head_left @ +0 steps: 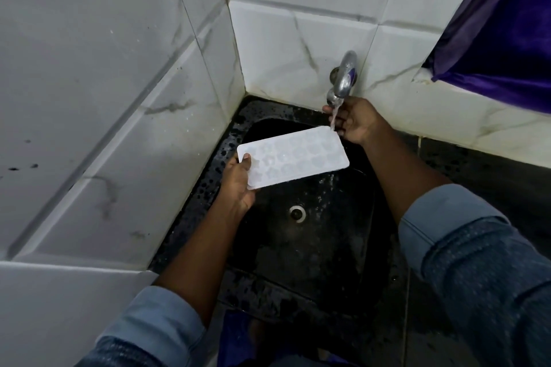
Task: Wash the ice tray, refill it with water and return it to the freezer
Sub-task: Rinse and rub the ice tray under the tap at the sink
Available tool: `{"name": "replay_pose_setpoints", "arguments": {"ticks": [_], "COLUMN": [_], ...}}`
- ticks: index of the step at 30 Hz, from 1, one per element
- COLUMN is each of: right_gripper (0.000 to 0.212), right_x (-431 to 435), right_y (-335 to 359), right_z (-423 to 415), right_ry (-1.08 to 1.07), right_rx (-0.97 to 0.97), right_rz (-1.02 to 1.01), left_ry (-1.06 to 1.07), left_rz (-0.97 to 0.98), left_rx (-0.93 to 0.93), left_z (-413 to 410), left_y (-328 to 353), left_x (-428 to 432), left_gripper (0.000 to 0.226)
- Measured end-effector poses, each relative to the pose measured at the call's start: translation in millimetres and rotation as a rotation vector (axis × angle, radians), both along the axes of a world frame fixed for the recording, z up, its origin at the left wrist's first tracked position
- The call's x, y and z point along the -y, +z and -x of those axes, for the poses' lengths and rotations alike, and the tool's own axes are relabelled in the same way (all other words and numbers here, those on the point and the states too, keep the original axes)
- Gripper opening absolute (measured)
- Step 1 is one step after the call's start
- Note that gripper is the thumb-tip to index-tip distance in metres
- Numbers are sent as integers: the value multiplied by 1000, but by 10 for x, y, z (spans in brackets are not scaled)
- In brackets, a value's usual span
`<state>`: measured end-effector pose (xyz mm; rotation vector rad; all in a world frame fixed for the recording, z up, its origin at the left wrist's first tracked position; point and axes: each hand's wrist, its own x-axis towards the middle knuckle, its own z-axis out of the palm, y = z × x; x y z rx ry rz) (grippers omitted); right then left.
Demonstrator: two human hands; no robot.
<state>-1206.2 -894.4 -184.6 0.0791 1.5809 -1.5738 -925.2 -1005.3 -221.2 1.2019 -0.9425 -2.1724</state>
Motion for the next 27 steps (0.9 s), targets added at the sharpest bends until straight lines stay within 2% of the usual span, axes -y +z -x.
{"name": "replay_pose_setpoints", "arguments": {"ticks": [3,9,14,21,25,27], "right_gripper": [29,65,35,27,26,18], "right_x": [-26,-176,-468,-872,-1025,-1111], "right_y": [52,19,-108,-208,-273,-257], "right_z": [-46,-269,-527,-990,-1157,-1255], "right_ry": [21,109,149,66,-23,-51], "right_rx": [-12,-195,-282,-246,-275,-270], "right_rz": [-20,-172,-178,-62,-130,-122], "left_ry": [9,1,-28,-70,-142,-163], "left_rz": [-5,-17,-14,-28,-43,-52], "left_rx": [6,-18,3,-37,-50,-37], "left_z": [-8,-71,-145,-331,-490,-561], "left_y": [15,63,95,140,194,260], "left_x": [-14,-44,-74,-241,-368,-437], "left_gripper": [36,36,34,35,43,49]}}
